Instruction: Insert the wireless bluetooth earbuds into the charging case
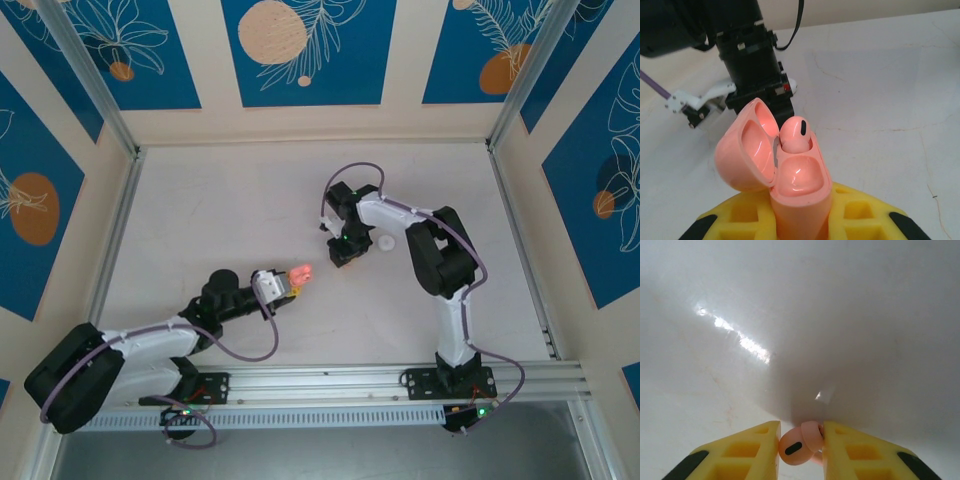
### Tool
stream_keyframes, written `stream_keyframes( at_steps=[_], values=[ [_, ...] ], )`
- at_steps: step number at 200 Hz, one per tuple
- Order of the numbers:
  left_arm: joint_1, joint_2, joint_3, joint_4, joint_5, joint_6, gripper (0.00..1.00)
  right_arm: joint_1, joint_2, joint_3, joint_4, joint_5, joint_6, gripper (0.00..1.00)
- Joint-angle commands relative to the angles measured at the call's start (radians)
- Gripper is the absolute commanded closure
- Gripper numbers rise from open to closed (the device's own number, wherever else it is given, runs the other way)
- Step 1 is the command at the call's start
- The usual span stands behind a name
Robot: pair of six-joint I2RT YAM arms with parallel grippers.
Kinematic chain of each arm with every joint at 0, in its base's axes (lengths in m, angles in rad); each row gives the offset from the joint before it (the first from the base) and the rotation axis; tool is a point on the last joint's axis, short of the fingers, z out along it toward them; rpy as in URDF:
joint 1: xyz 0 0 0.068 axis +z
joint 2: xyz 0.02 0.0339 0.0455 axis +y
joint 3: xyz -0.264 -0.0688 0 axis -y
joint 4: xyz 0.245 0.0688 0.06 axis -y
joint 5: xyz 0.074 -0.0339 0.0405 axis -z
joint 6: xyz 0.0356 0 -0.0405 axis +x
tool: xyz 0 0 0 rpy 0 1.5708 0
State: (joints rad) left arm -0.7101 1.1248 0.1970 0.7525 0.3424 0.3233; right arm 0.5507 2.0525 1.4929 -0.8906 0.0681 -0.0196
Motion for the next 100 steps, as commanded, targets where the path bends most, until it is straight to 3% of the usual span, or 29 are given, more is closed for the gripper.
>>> stream_keyframes(
  at_steps=[1, 100],
  values=[
    [-0.009, 0.044, 0.016, 0.082, -0.012, -0.006, 0.89, -0.027, -0.106, -0.060, 0.109, -0.068, 0.097, 0.74],
    [-0.023, 0.146, 0.041, 0.197, -0.109, -0.040, 0.90, -0.105, -0.369, -0.382, 0.554, -0.238, 0.439, 0.74]
  ],
)
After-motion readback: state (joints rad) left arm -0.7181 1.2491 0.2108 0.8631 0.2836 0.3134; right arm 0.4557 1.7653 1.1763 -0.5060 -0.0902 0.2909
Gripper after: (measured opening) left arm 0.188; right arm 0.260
